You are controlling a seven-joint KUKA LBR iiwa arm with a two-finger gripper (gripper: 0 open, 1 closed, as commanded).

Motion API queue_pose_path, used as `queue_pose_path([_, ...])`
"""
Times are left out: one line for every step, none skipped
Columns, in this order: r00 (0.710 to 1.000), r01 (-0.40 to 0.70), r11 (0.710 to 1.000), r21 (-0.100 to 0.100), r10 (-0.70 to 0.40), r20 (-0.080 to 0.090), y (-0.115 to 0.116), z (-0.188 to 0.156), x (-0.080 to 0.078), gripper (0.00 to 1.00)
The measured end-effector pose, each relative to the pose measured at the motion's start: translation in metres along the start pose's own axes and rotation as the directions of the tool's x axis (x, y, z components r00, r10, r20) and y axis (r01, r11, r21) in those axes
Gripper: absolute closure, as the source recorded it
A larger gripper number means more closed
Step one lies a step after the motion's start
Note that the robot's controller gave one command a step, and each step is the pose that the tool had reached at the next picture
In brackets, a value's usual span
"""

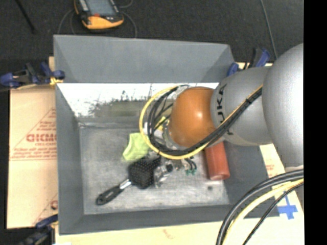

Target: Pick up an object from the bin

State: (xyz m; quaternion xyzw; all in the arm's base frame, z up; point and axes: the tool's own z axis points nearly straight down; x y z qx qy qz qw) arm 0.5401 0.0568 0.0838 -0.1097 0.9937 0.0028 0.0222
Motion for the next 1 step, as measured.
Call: queue_pose_path([0.998,-0.038,0.999,0.004,0.038,-0.043,-0.0216,-0.1369,0.034,1.0])
